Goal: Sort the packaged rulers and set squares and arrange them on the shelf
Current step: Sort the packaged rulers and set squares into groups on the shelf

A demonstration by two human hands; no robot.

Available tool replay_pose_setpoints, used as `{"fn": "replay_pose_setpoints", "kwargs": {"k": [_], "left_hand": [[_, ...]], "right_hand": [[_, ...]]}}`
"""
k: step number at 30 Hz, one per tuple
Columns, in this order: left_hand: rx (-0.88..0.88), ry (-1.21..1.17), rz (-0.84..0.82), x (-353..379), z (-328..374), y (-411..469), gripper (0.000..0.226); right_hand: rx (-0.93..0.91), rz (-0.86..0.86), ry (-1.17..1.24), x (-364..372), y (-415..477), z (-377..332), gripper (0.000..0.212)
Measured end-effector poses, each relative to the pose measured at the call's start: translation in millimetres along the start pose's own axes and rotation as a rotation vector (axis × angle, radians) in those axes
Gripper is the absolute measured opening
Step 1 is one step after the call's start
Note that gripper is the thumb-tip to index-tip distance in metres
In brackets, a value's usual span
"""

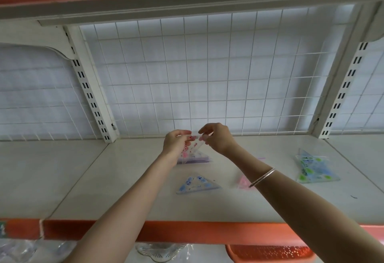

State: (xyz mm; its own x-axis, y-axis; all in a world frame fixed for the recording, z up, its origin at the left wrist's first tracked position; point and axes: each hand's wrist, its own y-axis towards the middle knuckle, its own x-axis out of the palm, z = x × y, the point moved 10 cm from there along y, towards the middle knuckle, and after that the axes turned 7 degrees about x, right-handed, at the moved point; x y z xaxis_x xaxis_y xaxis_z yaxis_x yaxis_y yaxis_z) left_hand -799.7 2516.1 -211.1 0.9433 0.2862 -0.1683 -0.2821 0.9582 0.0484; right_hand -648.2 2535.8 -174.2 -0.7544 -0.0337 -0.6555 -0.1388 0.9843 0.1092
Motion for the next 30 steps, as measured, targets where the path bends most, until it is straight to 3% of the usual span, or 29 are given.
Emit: {"fn": "replay_pose_setpoints", "kwargs": {"k": [16,24,30], "left_hand": [[-0.024,-0.012,-0.248,116.6,21.3,-34.1,0.035],[-0.026,0.044,-0.329,145.8,16.5,-54.5,0.011],[0.018,0.315,-0.372,153.5,17.7,-61.1,0.014]], "right_hand": [[-0.15,-0.105,-0.31,-69.7,-50.3,49.2,0.068],[-0.154,-0.192,-0.362,-88.2,-66.2,75.3,0.067],[-0.159,-0.262,-0.439,-80.9,-73.5,85.4,0.067]]}}
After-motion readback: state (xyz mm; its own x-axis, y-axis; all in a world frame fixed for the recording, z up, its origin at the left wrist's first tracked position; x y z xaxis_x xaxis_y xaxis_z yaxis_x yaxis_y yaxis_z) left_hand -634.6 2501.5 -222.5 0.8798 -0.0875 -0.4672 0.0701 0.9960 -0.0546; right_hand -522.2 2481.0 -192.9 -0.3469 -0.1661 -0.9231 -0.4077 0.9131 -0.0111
